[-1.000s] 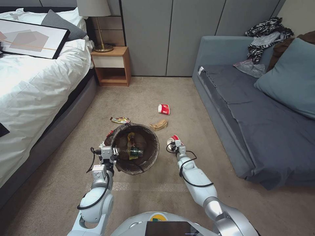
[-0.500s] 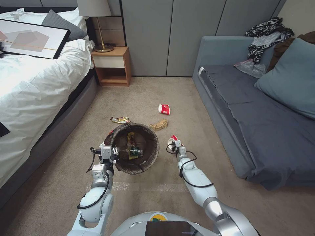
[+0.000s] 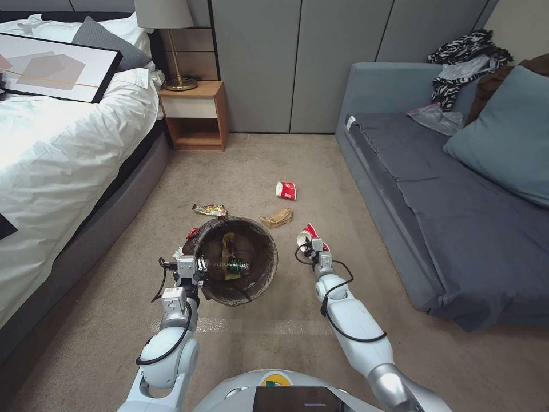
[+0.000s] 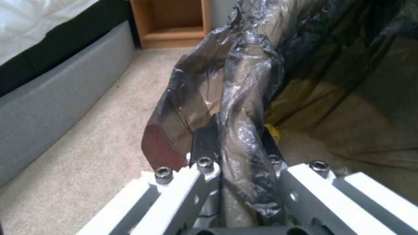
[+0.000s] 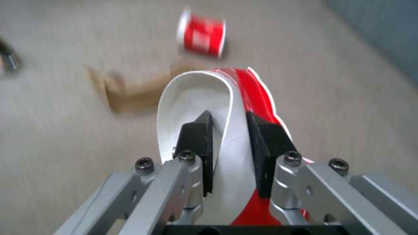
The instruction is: Pick up the trash bin, then pick up the garbage from the floor and place it into the trash bin.
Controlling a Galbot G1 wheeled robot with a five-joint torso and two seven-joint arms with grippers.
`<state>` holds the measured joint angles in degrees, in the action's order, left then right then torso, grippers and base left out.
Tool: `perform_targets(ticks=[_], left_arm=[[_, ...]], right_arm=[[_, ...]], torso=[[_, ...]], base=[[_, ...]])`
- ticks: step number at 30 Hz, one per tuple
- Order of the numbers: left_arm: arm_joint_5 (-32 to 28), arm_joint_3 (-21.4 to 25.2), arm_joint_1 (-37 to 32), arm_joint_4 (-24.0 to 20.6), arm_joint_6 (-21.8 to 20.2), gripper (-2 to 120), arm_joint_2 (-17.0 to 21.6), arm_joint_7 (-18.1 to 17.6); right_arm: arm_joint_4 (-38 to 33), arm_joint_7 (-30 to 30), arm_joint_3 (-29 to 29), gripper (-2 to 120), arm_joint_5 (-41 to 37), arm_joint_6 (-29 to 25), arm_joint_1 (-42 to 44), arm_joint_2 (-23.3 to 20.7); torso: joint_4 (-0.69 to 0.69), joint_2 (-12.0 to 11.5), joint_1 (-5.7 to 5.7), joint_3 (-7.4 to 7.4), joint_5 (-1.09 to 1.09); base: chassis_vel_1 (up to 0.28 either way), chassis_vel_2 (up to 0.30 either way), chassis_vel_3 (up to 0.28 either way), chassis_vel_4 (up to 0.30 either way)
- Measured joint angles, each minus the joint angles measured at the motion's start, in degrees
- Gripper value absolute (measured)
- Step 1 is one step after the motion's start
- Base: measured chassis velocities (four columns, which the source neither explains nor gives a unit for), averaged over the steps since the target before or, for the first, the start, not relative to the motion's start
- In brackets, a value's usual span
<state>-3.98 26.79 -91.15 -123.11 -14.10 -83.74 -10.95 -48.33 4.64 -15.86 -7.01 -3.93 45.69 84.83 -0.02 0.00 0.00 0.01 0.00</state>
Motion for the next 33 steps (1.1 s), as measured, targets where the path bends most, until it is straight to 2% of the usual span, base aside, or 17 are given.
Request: perform_targets(ticks=[4, 5, 8, 10, 12, 14, 16, 17, 18, 22, 26, 33], left_arm=[[-0.01, -0.09, 0.04, 0.41, 0.00, 3, 0.07, 0.00], [-0.01, -0.09, 0.04, 0.41, 0.00, 3, 0.07, 0.00], [-0.07, -0.37, 0.06, 0.70, -0.02, 3, 0.04, -0.01], [-0.12, -0.40, 0.08, 0.74, -0.06, 3, 0.04, -0.02], [-0.65, -0.58, 0.17, 0.87, -0.39, 3, 0.09, -0.11], [-0.85, -0.67, 0.20, 0.87, -0.52, 3, 0.11, -0.13], [-1.59, -0.96, 0.21, 0.87, -1.00, 3, 0.16, -0.27], [-2.69, -1.38, 0.19, 0.78, -1.80, 3, 0.27, -0.70], [-2.69, -1.38, 0.19, 0.78, -1.80, 3, 0.27, -0.70], [-5.88, -1.91, 0.19, -0.43, -4.76, 3, 0.50, -1.58], [-6.97, -1.96, 0.27, -1.36, -6.69, 3, 0.61, -2.09], [-6.99, -1.81, 0.25, -1.78, -7.13, 3, 0.52, -2.32]], right_arm=[[-9.66, 1.23, 0.14, 17, -1.05, 0.01, 3.85, -1.62], [-9.66, 1.23, 0.14, 17, -1.05, 0.01, 3.85, -1.62], [-21.18, 1.43, -0.04, 17, -3.38, -2.35, 7.27, -2.96], [-23.35, 0.93, -0.03, 17, -4.06, -3.12, 7.88, -3.18], [-32.99, -3.96, 0.20, 17, -6.48, -7.83, 10.88, -4.34], [-34.74, -5.52, 0.37, 17, -6.78, -8.86, 11.55, -4.58], [-39.44, -9.85, 0.87, 17, -7.32, -11.27, 13.20, -5.14], [-44.60, -14.16, 1.53, 17, -8.09, -13.49, 14.89, -5.63], [-44.60, -14.16, 1.53, 17, -8.09, -13.49, 14.89, -5.63], [-57.93, -21.17, 5.49, 17, -11.03, -15.82, 19.68, -7.04], [-61.56, -22.79, 9.79, 17, -9.97, -15.80, 22.23, -8.15], [-59.07, -23.68, 12.18, 17, -6.50, -17.38, 25.19, -7.98]], torso=[[0.01, 0.00, 0.00, 0.00, 0.00], [0.01, 0.00, 0.00, 0.00, 0.00], [0.01, 0.00, 0.00, -0.01, 0.00], [0.01, 0.00, 0.00, -0.01, 0.00], [0.01, 0.00, 0.00, -0.02, -0.01], [0.01, 0.00, 0.00, -0.02, 0.00], [0.01, 0.00, 0.00, -0.01, 0.01], [0.01, 0.00, -0.01, -0.02, -0.01], [0.01, 0.00, -0.01, -0.02, -0.01], [0.02, 0.00, -0.01, -0.02, -0.01], [0.02, 0.00, -0.01, -0.02, -0.01], [0.02, 0.00, -0.01, -0.02, -0.01]], base=[[0.000, 0.000, 0.000, 0.000], [0.000, 0.000, 0.000, 0.000], [0.000, 0.000, 0.000, 0.000], [0.000, 0.000, 0.000, 0.000], [0.000, 0.000, 0.000, 0.000], [0.000, 0.000, 0.000, 0.000], [0.000, 0.000, 0.000, 0.000], [0.000, 0.000, 0.000, 0.000], [0.000, 0.000, 0.000, 0.000], [0.000, 0.000, 0.000, 0.000], [0.000, 0.000, 0.000, 0.000], [0.000, 0.000, 0.000, 0.000]])
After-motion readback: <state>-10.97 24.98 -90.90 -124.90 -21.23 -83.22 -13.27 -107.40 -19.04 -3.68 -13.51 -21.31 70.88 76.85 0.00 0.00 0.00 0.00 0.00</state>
